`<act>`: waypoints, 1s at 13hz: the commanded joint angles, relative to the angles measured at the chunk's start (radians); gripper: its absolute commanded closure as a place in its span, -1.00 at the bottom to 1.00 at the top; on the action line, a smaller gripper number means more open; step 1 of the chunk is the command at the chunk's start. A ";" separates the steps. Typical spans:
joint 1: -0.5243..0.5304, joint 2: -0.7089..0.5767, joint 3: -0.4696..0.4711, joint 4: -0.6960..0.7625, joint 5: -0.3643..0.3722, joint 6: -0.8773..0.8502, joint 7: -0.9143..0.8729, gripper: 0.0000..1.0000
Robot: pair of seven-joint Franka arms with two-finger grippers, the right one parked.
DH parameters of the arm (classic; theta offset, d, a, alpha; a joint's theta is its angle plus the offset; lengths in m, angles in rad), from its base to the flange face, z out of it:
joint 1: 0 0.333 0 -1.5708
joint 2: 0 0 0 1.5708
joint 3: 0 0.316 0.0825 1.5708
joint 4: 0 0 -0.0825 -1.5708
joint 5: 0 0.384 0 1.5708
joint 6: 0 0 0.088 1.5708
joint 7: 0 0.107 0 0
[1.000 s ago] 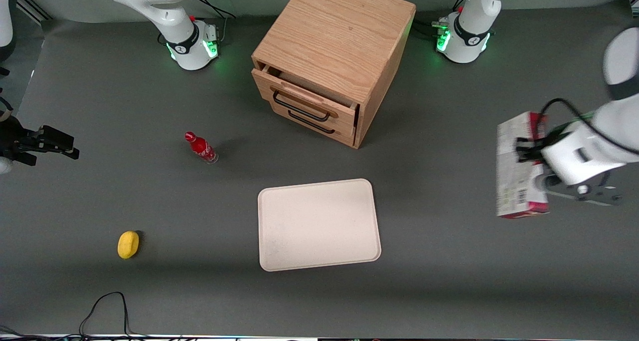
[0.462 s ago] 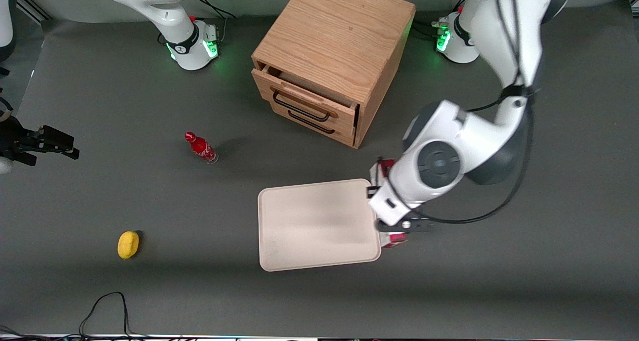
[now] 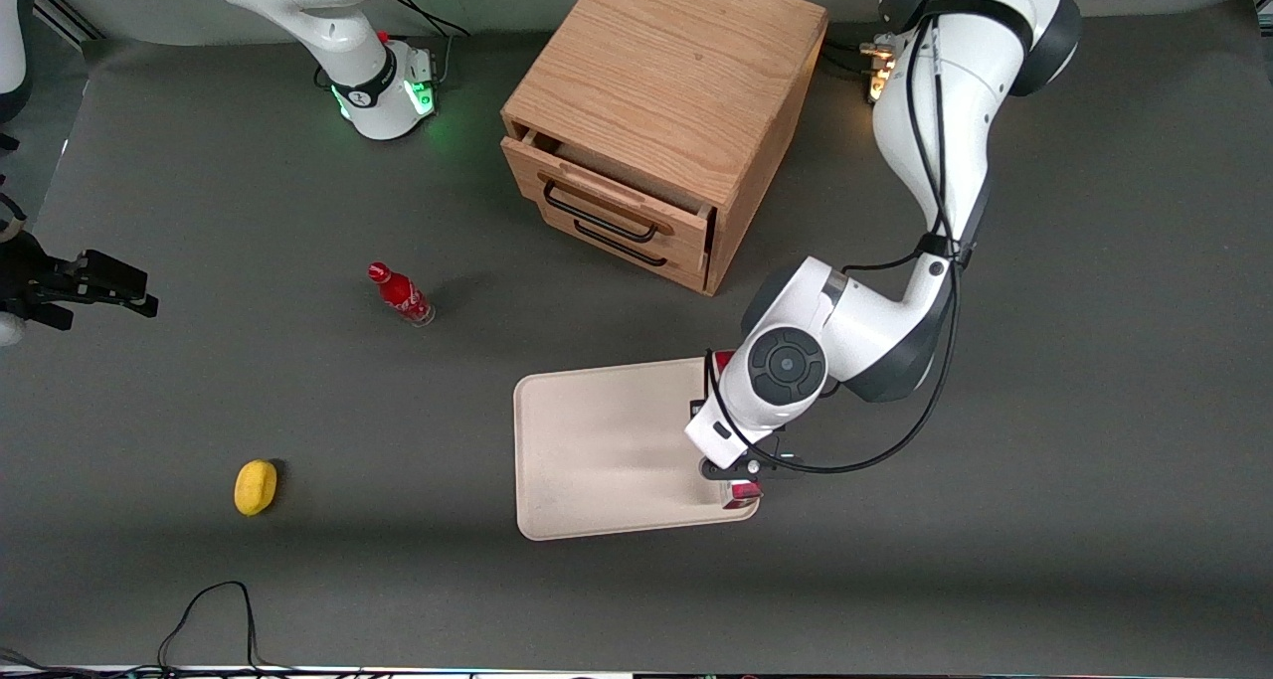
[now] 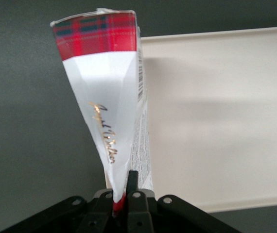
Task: Place red cookie box on tray
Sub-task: 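Lower the cookie box onto the tray and open the left gripper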
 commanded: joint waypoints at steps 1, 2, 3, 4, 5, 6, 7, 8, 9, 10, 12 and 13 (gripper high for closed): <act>-0.024 0.043 0.023 0.044 0.013 0.012 -0.023 1.00; -0.031 0.045 0.023 0.033 0.013 0.029 -0.023 1.00; -0.031 0.049 0.024 0.030 0.013 0.034 -0.023 1.00; -0.031 0.052 0.023 0.028 0.013 0.035 -0.023 1.00; -0.031 0.057 0.024 0.028 0.013 0.035 -0.023 1.00; -0.031 0.057 0.023 0.028 0.013 0.037 -0.025 1.00; -0.031 0.057 0.023 0.028 0.013 0.037 -0.025 1.00; -0.031 0.057 0.023 0.028 0.013 0.040 -0.023 -0.98; -0.031 0.057 0.023 0.025 0.013 0.050 -0.023 -1.00; -0.031 0.057 0.024 0.016 0.013 0.055 -0.023 -1.00; -0.031 0.056 0.025 0.016 0.013 0.057 -0.023 -1.00; -0.031 0.056 0.023 0.016 0.013 0.057 -0.023 -1.00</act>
